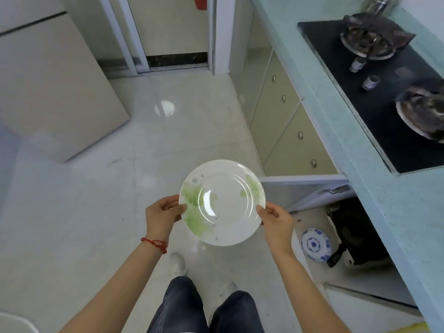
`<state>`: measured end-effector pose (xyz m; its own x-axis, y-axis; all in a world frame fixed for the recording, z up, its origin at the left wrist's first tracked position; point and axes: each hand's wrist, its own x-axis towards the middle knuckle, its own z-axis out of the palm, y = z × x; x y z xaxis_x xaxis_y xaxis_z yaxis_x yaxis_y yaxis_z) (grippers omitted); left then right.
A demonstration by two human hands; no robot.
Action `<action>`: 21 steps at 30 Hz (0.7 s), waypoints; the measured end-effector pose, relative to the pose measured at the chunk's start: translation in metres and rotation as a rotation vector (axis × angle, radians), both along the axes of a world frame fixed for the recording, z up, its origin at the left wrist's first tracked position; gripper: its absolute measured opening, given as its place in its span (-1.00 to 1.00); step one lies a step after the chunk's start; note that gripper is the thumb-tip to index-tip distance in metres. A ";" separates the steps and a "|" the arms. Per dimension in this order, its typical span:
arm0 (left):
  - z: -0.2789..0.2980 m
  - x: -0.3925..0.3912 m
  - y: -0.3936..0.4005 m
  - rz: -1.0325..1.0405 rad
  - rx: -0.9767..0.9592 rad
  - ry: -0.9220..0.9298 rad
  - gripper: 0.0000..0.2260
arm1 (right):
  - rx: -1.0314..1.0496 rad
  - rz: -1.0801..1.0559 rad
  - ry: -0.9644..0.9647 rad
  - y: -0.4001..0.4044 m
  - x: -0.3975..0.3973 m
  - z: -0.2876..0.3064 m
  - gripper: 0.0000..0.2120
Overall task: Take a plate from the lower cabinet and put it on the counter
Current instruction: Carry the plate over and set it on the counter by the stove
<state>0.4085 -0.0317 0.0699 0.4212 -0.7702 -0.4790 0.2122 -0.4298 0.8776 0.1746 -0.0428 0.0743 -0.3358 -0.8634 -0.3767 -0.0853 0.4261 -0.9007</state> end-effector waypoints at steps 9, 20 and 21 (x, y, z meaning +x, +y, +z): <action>-0.016 0.101 -0.022 0.073 0.040 -0.007 -0.80 | 0.034 0.061 -0.024 -0.036 0.106 -0.012 -0.86; -0.024 0.205 -0.065 0.133 0.062 -0.028 -0.78 | 0.033 0.145 -0.017 -0.095 0.212 -0.028 -0.83; -0.025 0.210 -0.070 0.140 0.063 -0.023 -0.78 | 0.035 0.150 -0.014 -0.101 0.217 -0.029 -0.84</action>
<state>0.6184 -0.1015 0.0444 0.5333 -0.6719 -0.5139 0.2541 -0.4522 0.8550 0.3913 -0.1436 0.0448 -0.1987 -0.8895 -0.4116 -0.1375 0.4411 -0.8869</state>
